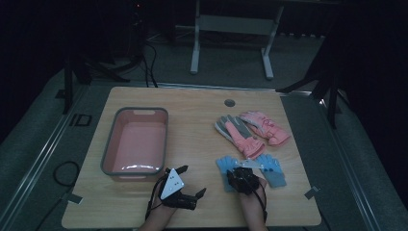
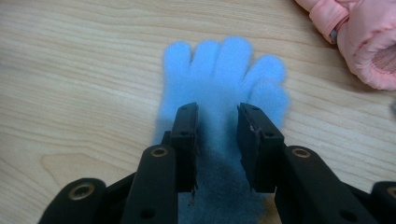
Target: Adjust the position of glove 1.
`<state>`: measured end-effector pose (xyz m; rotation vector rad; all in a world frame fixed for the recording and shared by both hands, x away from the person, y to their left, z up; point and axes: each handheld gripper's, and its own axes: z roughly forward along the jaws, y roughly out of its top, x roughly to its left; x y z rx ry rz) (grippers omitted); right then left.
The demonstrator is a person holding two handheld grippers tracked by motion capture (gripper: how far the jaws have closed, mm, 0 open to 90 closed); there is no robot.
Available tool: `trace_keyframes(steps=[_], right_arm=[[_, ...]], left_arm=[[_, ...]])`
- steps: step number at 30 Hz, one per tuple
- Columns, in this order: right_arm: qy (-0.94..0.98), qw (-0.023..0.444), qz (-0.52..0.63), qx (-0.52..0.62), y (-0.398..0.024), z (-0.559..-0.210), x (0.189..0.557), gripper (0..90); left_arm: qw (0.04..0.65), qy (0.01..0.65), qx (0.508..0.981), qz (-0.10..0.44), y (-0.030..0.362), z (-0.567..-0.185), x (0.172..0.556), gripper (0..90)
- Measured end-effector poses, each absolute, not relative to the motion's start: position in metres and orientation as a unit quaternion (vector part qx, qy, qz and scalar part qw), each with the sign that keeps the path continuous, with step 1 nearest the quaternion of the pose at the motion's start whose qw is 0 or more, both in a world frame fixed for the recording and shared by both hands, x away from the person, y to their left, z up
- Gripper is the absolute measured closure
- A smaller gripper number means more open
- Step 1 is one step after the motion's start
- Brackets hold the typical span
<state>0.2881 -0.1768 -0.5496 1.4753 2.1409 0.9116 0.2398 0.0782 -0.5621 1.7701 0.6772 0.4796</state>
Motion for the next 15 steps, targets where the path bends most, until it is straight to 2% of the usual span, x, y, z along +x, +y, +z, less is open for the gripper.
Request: trace_keyframes(steps=[8, 15], right_arm=[[0.769, 0.191, 0.341, 0.506, -0.177, -0.537, 0.287, 57.7], [0.789, 0.181, 0.349, 0.472, -0.197, -0.521, 0.295, 58.7]], left_arm=[[0.559, 0.287, 0.751, 0.202, 0.078, -0.562, 0.24, 2.1], [0.559, 0.287, 0.751, 0.202, 0.078, -0.562, 0.24, 2.1]])
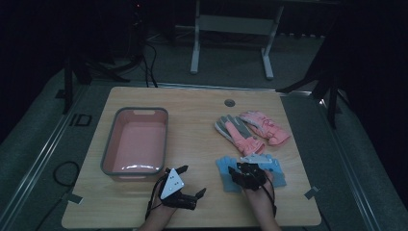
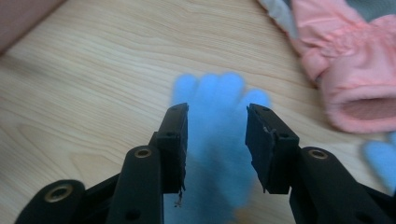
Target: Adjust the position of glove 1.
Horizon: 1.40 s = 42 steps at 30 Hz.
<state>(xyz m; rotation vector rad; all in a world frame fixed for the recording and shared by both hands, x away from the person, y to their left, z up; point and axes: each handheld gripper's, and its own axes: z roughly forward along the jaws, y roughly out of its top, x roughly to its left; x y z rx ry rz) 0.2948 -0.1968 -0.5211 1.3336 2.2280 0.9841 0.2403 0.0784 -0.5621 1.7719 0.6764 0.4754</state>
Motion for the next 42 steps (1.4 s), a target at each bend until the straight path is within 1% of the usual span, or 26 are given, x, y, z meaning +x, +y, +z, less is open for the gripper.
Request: trace_keyframes(steps=[1, 7, 10, 11, 14, 17, 19, 25, 27, 29, 30, 33, 38, 39, 40, 41, 42], right_arm=[[0.789, 0.181, 0.349, 0.472, -0.197, -0.521, 0.295, 58.7], [0.79, 0.178, 0.364, 0.461, -0.228, -0.513, 0.305, 56.6], [0.791, 0.187, 0.352, 0.465, -0.247, -0.509, 0.309, 59.3], [0.79, 0.193, 0.346, 0.467, -0.253, -0.508, 0.31, 59.6], [0.783, 0.191, 0.348, 0.478, -0.274, -0.505, 0.311, 59.4], [0.787, 0.198, 0.343, 0.473, -0.292, -0.506, 0.312, 55.7], [0.798, 0.193, 0.331, 0.464, -0.302, -0.509, 0.312, 54.1], [0.808, 0.196, 0.32, 0.455, -0.319, -0.518, 0.313, 54.3], [0.81, 0.197, 0.318, 0.451, -0.323, -0.523, 0.317, 56.9], [0.812, 0.189, 0.321, 0.45, -0.326, -0.528, 0.321, 57.6], [0.812, 0.187, 0.319, 0.451, -0.327, -0.53, 0.323, 59.4], [0.813, 0.183, 0.316, 0.453, -0.327, -0.537, 0.328, 58.8], [0.813, 0.179, 0.319, 0.453, -0.328, -0.545, 0.332, 60.6], [0.814, 0.191, 0.316, 0.449, -0.326, -0.546, 0.33, 67.3], [0.814, 0.191, 0.316, 0.449, -0.326, -0.546, 0.33, 67.3], [0.816, 0.196, 0.313, 0.444, -0.324, -0.546, 0.328, 74.1], [0.815, 0.197, 0.315, 0.445, -0.323, -0.546, 0.328, 77.9]], left_arm=[[0.559, 0.287, 0.751, 0.202, 0.078, -0.562, 0.24, 2.1], [0.56, 0.29, 0.75, 0.201, 0.079, -0.562, 0.241, 2.2], [0.56, 0.29, 0.75, 0.201, 0.079, -0.562, 0.241, 2.1], [0.56, 0.291, 0.749, 0.2, 0.079, -0.562, 0.241, 2.1], [0.561, 0.292, 0.749, 0.198, 0.079, -0.562, 0.241, 2.2], [0.56, 0.291, 0.749, 0.199, 0.079, -0.562, 0.241, 2.1], [0.56, 0.29, 0.75, 0.199, 0.079, -0.562, 0.241, 2.1], [0.561, 0.291, 0.749, 0.197, 0.079, -0.562, 0.241, 2.1], [0.561, 0.291, 0.749, 0.197, 0.079, -0.562, 0.241, 2.1], [0.561, 0.289, 0.75, 0.198, 0.079, -0.562, 0.241, 2.1], [0.561, 0.289, 0.75, 0.198, 0.079, -0.562, 0.241, 2.2], [0.561, 0.291, 0.75, 0.197, 0.079, -0.562, 0.241, 2.1], [0.561, 0.291, 0.749, 0.196, 0.079, -0.562, 0.241, 2.1], [0.56, 0.289, 0.75, 0.198, 0.079, -0.562, 0.241, 2.1], [0.56, 0.289, 0.75, 0.198, 0.079, -0.562, 0.241, 2.1], [0.561, 0.29, 0.75, 0.198, 0.079, -0.562, 0.241, 2.1], [0.561, 0.291, 0.749, 0.197, 0.079, -0.562, 0.241, 2.2]])
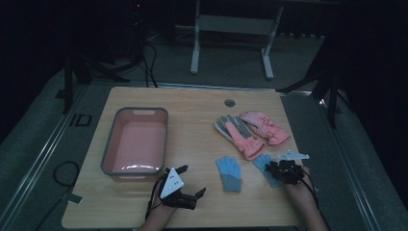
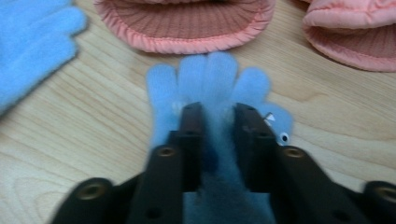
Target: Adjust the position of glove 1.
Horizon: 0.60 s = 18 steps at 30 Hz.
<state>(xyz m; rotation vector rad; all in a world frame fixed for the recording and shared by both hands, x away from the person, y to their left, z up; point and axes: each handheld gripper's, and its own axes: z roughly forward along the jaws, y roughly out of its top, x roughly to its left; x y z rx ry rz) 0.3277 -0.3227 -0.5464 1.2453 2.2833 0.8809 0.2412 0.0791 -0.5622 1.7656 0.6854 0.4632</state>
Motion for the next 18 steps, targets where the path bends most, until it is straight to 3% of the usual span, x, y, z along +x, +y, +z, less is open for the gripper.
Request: trace_keyframes(steps=[4, 8, 11, 18], right_arm=[[0.792, 0.199, 0.32, 0.481, -0.319, -0.547, 0.324, 84.6], [0.76, 0.209, 0.321, 0.525, -0.317, -0.541, 0.317, 85.7], [0.721, 0.235, 0.345, 0.553, -0.315, -0.516, 0.3, 85.9], [0.671, 0.238, 0.37, 0.596, -0.304, -0.494, 0.277, 86.1]], left_arm=[[0.56, 0.29, 0.75, 0.198, 0.079, -0.562, 0.241, 2.1], [0.561, 0.292, 0.749, 0.197, 0.079, -0.562, 0.241, 2.2], [0.561, 0.292, 0.749, 0.197, 0.079, -0.562, 0.241, 2.1], [0.561, 0.291, 0.749, 0.2, 0.079, -0.562, 0.24, 2.1]])
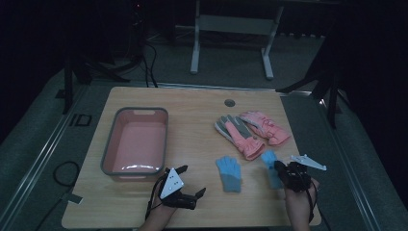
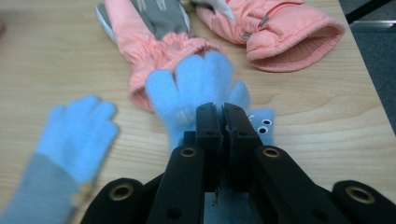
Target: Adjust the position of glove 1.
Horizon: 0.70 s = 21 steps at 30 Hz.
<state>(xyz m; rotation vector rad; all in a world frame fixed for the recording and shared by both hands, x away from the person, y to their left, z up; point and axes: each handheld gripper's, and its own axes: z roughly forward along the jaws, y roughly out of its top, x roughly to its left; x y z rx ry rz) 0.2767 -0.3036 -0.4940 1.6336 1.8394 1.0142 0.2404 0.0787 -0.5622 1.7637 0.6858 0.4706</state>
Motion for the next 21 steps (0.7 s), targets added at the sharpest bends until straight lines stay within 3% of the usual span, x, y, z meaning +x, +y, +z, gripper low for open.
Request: trace_keyframes(steps=[6, 16, 18, 21], right_arm=[[0.651, 0.242, 0.361, 0.622, -0.298, -0.496, 0.267, 86.1], [0.642, 0.238, 0.327, 0.652, -0.289, -0.532, 0.28, 84.6], [0.644, 0.241, 0.32, 0.651, -0.288, -0.537, 0.284, 82.7], [0.649, 0.228, 0.318, 0.652, -0.289, -0.549, 0.289, 72.7]], left_arm=[[0.559, 0.291, 0.75, 0.2, 0.079, -0.562, 0.241, 2.1], [0.56, 0.289, 0.75, 0.199, 0.079, -0.562, 0.241, 2.1], [0.56, 0.29, 0.75, 0.199, 0.079, -0.562, 0.241, 2.2], [0.56, 0.29, 0.75, 0.199, 0.079, -0.562, 0.241, 2.1]])
